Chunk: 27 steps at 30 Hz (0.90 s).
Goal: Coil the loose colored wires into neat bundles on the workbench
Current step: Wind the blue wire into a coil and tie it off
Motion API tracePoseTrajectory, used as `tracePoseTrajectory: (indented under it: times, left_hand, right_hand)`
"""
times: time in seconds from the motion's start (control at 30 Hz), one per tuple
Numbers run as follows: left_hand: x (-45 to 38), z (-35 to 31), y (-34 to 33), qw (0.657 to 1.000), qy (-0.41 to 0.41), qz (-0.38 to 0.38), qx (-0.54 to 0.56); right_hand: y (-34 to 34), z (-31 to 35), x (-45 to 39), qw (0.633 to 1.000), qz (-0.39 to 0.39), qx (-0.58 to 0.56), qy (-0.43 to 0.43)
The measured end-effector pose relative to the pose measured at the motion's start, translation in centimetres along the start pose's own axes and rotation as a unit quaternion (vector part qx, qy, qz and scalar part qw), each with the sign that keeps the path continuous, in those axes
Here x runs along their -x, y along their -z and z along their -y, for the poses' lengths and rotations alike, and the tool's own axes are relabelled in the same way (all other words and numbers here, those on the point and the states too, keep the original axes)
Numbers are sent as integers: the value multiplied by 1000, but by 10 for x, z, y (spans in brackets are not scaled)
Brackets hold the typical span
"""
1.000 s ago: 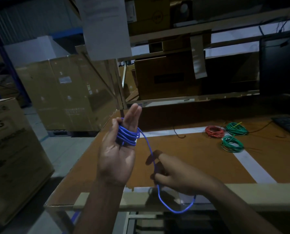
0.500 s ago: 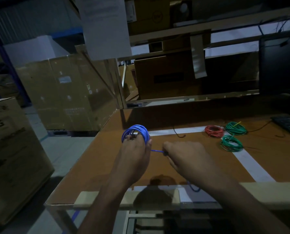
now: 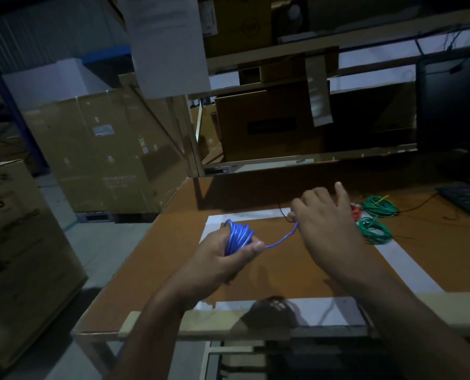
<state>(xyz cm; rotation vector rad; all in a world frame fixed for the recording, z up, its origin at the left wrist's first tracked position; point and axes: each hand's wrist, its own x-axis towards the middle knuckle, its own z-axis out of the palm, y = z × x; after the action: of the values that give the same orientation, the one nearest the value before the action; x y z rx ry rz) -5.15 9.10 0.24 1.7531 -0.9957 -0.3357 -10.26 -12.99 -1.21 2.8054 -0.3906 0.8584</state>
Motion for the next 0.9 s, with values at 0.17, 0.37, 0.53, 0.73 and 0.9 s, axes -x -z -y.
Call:
tracePoseTrajectory:
  times: [0.17, 0.37, 0.53, 0.73, 0.9]
  left_hand:
    - [1, 1, 4, 995, 5, 44, 94]
    - [-9, 15, 17, 943, 30, -97, 318]
    - [-15, 15, 14, 858, 45, -135, 494]
    - [-6, 8, 6, 842, 29, -34, 537]
    - [-12, 2, 0, 836, -69, -143, 525]
  right_hand:
    - [-5, -3, -8, 999, -36, 5, 4]
    - [-7, -3, 0, 983, -142, -40, 106]
    - [-6, 10, 9, 930, -93, -355, 29]
    - [-7, 24, 19, 803, -159, -570, -77]
    - [-20, 39, 25, 865, -54, -487, -112]
